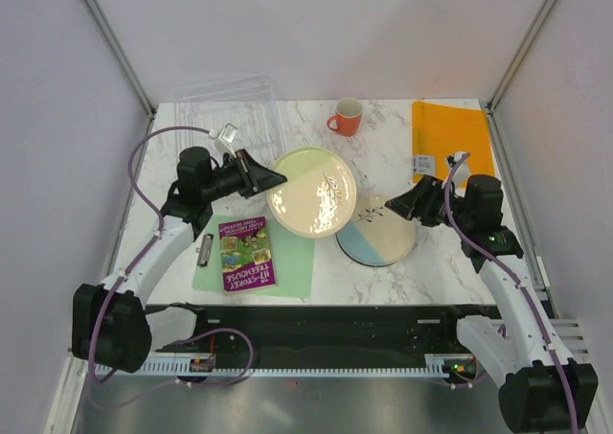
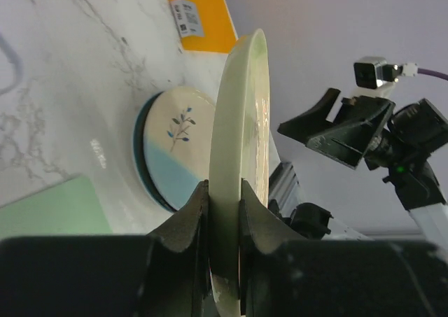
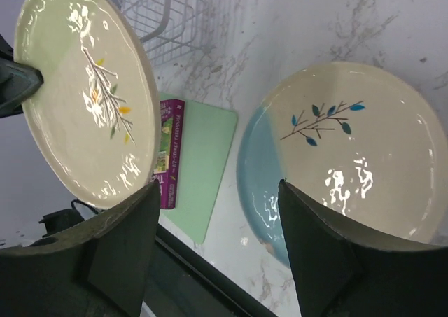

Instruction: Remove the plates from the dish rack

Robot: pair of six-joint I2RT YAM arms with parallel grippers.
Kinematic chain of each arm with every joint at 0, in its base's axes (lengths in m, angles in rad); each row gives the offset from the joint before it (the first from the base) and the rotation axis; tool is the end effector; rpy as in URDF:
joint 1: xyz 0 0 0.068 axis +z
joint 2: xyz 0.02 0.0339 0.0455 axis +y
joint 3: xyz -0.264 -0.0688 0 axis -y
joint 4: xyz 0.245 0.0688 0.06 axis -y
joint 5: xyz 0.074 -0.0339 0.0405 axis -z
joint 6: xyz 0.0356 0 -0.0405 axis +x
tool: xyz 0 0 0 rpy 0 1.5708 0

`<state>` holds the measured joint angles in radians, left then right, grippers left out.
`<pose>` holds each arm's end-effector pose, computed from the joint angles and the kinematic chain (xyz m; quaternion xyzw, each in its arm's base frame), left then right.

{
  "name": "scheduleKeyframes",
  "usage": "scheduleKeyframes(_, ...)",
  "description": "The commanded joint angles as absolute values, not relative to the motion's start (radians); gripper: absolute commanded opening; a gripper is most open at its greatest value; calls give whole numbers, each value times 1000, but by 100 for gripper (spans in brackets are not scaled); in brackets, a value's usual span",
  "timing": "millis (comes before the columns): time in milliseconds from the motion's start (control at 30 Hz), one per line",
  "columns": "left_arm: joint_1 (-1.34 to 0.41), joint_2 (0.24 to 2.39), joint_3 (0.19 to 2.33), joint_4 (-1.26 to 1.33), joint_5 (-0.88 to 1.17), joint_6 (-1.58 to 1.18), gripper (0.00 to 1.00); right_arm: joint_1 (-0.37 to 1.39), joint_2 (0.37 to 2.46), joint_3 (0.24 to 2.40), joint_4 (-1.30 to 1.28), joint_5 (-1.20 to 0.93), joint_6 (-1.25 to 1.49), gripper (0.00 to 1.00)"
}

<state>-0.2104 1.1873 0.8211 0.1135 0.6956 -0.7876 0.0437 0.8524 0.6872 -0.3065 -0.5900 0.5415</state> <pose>0.2589 -0.0786 0.3013 -0.0115 0.7719 -0.5121 0.3766 0.1890 0.0281 0.2841 0.0538 0.8282 0.3815 0.4070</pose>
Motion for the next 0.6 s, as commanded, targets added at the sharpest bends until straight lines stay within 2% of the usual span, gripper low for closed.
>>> scheduleKeyframes(0, -314, 1161, 819, 448, 773, -977, 2, 67, 864, 628, -57, -724, 699, 75)
scheduleKeyframes(400, -457, 1236, 764, 575, 707, -1029, 2, 170, 911, 575, 143, -742, 819, 75)
scheduleKeyframes(500, -468, 1253, 758, 594, 704, -1035, 2, 184, 927, 563, 181, -753, 842, 63)
scheduleKeyframes(533, -469, 1262, 758, 601, 704, -1038, 2, 184, 927, 557, 198, -759, 865, 51)
scheduleKeyframes(567, -469, 1266, 752, 609, 703, -1040, 2, 187, 930, 549, 245, -767, 879, 45)
